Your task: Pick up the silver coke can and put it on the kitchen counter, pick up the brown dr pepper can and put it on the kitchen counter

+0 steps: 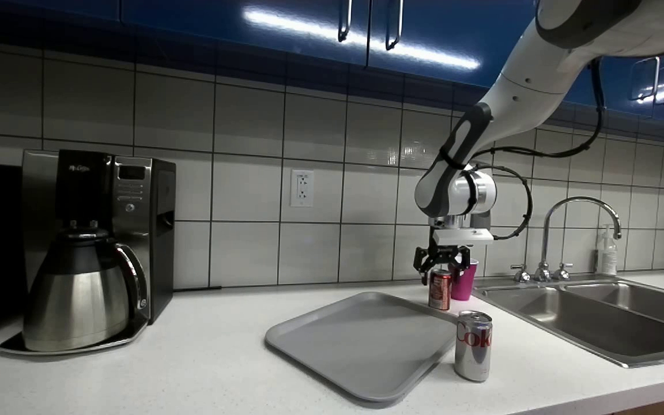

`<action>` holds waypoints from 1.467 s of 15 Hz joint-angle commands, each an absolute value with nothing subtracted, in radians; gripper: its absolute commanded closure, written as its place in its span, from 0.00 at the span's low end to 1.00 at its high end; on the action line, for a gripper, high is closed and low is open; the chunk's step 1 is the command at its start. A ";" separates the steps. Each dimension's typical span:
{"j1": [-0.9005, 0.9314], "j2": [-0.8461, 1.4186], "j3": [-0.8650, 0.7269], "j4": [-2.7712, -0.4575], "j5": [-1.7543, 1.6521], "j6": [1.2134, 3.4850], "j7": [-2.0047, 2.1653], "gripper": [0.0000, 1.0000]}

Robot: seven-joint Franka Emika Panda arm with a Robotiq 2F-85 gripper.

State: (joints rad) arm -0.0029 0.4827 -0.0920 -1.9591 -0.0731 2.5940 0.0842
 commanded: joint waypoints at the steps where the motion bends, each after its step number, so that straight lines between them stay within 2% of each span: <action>1: -0.012 0.443 -0.092 -1.966 -0.076 2.560 0.074 0.00; 22: -0.015 0.187 -0.117 -2.222 -0.104 2.624 0.079 0.00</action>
State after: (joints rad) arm -0.0030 0.2698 -0.1195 -2.1368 -0.0793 2.6014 0.0841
